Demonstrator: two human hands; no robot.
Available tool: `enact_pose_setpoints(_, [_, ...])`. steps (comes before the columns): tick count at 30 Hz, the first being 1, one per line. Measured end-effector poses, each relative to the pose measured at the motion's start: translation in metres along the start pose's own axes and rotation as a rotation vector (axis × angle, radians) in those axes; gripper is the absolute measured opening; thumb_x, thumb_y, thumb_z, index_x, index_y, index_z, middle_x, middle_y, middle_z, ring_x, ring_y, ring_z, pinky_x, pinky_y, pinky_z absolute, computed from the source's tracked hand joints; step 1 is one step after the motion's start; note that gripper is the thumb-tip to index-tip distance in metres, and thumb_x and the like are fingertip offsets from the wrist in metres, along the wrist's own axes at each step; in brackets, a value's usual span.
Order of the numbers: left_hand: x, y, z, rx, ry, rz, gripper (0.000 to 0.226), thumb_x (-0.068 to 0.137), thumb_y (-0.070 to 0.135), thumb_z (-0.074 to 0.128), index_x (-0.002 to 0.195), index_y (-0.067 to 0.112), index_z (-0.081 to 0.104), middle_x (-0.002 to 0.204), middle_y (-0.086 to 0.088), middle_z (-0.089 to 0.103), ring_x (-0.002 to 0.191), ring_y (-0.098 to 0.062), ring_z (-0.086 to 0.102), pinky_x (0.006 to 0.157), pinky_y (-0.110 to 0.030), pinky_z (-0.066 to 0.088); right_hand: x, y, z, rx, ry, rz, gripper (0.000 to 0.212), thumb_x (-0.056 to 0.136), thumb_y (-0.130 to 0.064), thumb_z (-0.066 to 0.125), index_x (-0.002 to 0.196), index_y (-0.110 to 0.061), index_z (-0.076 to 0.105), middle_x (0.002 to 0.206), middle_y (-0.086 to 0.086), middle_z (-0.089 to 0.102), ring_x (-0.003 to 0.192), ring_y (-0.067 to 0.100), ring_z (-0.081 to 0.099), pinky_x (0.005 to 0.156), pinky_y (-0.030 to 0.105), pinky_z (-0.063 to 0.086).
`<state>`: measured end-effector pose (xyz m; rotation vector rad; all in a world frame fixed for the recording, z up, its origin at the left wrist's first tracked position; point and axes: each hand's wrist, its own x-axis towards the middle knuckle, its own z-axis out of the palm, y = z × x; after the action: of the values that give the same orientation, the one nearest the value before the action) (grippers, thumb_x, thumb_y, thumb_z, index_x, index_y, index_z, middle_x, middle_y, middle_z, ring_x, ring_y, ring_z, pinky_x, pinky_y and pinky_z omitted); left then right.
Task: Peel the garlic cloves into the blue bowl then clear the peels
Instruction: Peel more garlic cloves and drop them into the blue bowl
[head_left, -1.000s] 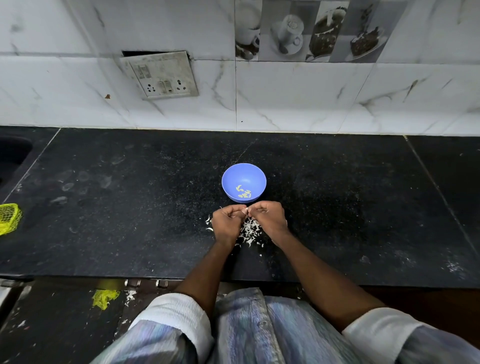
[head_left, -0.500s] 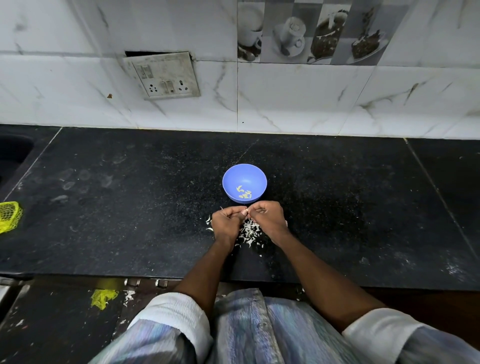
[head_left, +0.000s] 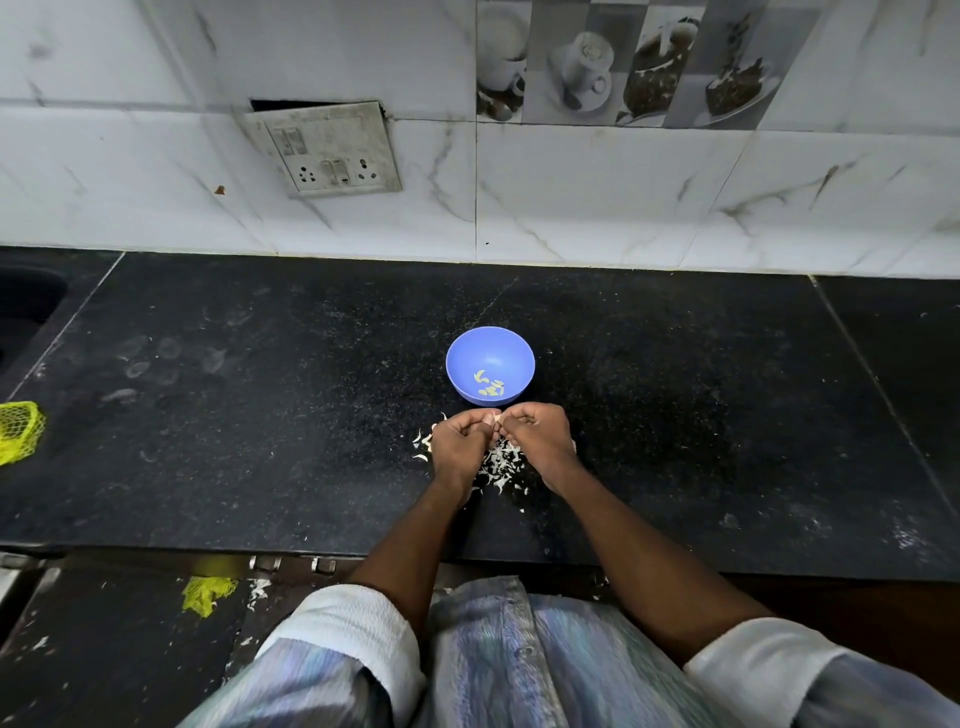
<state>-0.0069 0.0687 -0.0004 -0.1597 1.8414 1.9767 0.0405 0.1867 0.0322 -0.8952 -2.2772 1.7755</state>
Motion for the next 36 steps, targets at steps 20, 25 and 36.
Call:
enact_pose_setpoints(20, [0.003,0.008,0.003,-0.379,-0.008,-0.366,0.026,0.105,-0.004,0.051,0.117,0.008,0.071,0.08,-0.001,0.07,0.062,-0.003,0.059,0.054,-0.011,0.052,0.002,0.0,0.004,-0.093,0.01,-0.023,0.009,0.08,-0.01,0.07,0.074,-0.016,0.074,0.07,-0.005,0.074,0.065,0.003,0.064,0.067,0.029,0.055])
enact_pose_setpoints(25, [0.003,0.008,0.002,-0.393,-0.014,-0.385,0.026,0.108,-0.001,0.049,0.113,0.013,0.07,0.079,-0.003,0.069,0.064,-0.005,0.06,0.051,-0.012,0.05,0.002,0.004,0.003,-0.135,0.0,-0.029,0.01,0.081,-0.018,0.07,0.073,-0.013,0.072,0.068,0.0,0.072,0.063,0.005,0.061,0.068,0.037,0.057])
enact_pose_setpoints(36, [0.006,-0.001,-0.003,-0.114,0.009,-0.153,0.015,0.103,0.002,0.061,0.109,0.0,0.074,0.082,-0.005,0.077,0.067,-0.006,0.066,0.059,-0.015,0.052,0.001,0.0,0.0,-0.07,-0.036,-0.063,0.008,0.082,-0.012,0.073,0.079,-0.015,0.079,0.071,-0.001,0.077,0.075,0.02,0.076,0.074,0.035,0.062])
